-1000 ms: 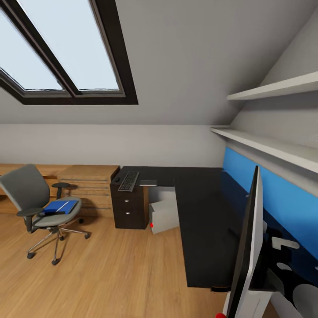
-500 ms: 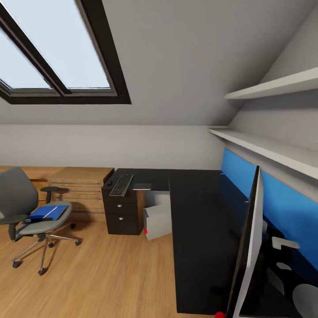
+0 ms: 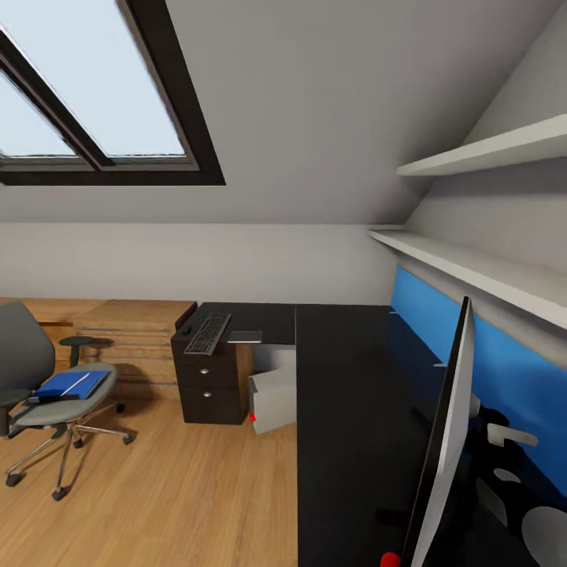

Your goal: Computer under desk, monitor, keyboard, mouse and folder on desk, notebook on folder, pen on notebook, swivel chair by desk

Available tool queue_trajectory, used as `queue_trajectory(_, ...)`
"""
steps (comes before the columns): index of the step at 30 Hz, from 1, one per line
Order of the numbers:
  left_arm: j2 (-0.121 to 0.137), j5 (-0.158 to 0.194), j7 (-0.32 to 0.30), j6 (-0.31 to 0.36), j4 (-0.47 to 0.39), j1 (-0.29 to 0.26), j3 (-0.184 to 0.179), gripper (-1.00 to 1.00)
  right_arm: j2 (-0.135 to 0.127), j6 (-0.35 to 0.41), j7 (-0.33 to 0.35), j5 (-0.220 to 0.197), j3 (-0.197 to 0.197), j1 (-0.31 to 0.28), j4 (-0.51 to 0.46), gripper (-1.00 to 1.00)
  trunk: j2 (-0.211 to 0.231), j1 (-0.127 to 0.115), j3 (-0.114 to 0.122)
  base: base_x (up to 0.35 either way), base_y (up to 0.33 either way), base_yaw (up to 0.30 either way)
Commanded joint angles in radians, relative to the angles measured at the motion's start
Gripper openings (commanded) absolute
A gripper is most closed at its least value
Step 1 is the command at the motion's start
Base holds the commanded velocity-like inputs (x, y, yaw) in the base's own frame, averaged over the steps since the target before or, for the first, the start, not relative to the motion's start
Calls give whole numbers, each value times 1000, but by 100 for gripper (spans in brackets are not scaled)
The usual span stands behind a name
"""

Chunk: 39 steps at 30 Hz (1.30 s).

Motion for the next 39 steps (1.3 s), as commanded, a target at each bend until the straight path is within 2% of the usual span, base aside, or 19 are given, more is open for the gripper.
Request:
queue_trajectory(1,1,10,7,-5,-2,0,-8,100,-1,-6,-6,-25,23,0,3,-100,-1,1,-2,3,-2,0)
queue_trajectory(12,1,10,7,-5,-2,0,-8,100,0,-6,-6,-25,23,0,2,-100,-1,1,-2,0,0,0)
queue_trajectory(17,1,10,7,-5,-2,0,-8,100,29,-6,-7,-22,23,0,3,-100,-1,1,-2,39,0,0)
queue_trajectory(21,2,10,7,-6,-1,0,-8,100,37,-6,-7,-22,23,0,3,-100,-1,1,-2,237,0,0)
queue_trajectory(27,5,10,7,-6,-1,0,-8,100,38,-6,-7,-21,23,0,3,-100,-1,1,-2,244,0,0)
queue_trajectory(39,7,10,7,-6,-1,0,-8,100,39,-6,-7,-21,23,0,4,-100,-1,1,-2,108,0,0)
